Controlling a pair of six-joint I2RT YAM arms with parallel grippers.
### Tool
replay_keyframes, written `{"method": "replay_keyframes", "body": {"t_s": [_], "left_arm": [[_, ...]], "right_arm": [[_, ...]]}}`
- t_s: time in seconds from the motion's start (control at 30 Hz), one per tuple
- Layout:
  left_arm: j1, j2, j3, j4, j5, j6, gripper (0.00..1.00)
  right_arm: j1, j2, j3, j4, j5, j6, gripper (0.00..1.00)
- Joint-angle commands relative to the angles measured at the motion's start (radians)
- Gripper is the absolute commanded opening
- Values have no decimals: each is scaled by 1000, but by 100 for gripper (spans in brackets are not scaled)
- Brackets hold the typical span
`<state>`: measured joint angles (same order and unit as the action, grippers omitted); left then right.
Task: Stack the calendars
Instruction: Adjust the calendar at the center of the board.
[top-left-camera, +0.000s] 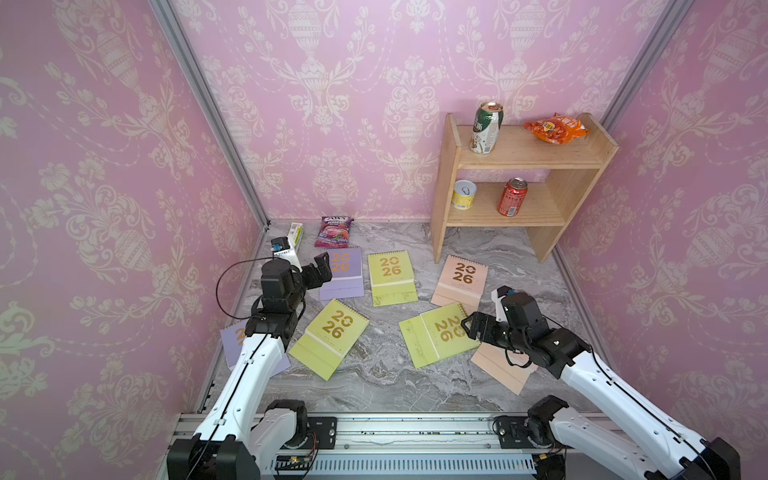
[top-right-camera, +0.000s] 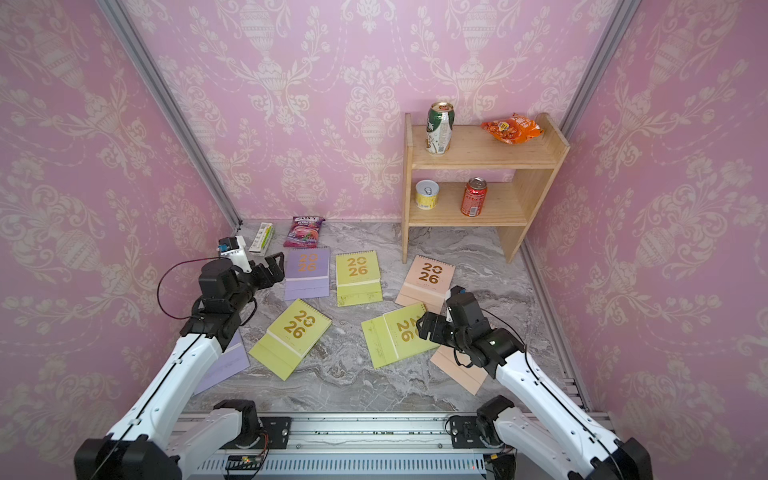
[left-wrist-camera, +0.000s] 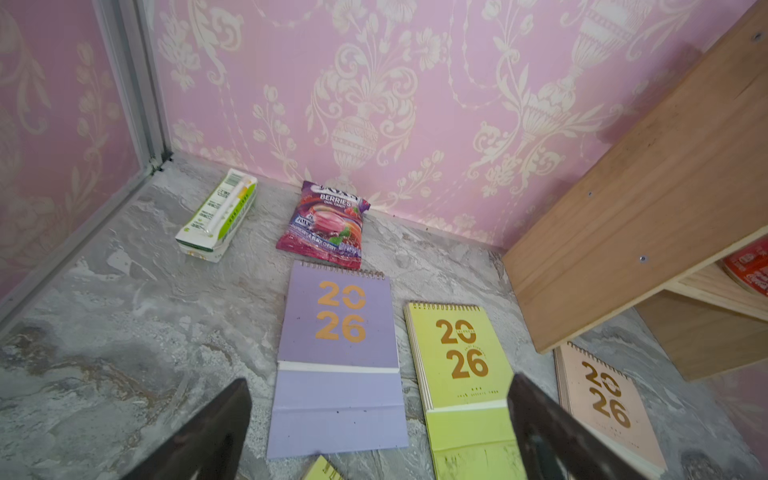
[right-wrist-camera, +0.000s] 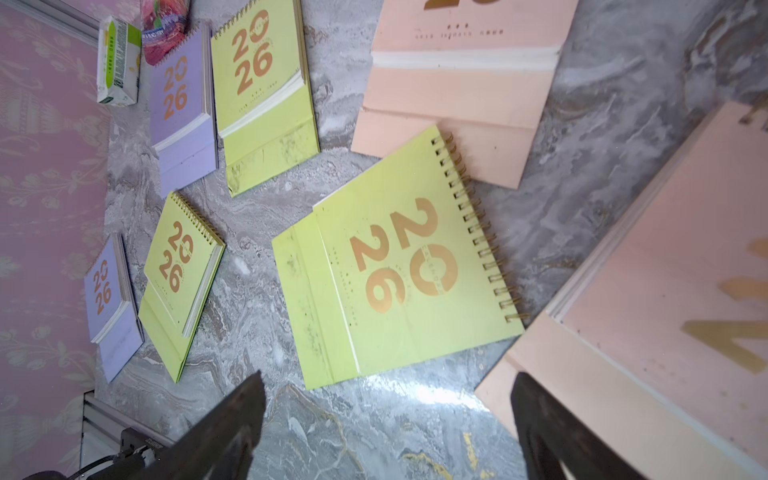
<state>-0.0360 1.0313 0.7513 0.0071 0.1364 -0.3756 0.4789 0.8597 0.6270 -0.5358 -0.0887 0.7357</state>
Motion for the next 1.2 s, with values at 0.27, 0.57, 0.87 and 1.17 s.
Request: {"method": "replay_keyframes", "body": {"t_s": [0.27,0.57,0.87,1.17], "left_arm": [[-224,258,27,-93,47,-25,93],[-349,388,39,-26,49,-65,93],[-446,580,77,95,67,-138,89],[-472,662,111,132,105,-146,87]], "right_arm": [[132,58,-125,80,23,180,92],[165,215,-121,196,3,217,91],[166,290,-117,233,13,242,91],[153,385,-84,257,22,247,91]]}}
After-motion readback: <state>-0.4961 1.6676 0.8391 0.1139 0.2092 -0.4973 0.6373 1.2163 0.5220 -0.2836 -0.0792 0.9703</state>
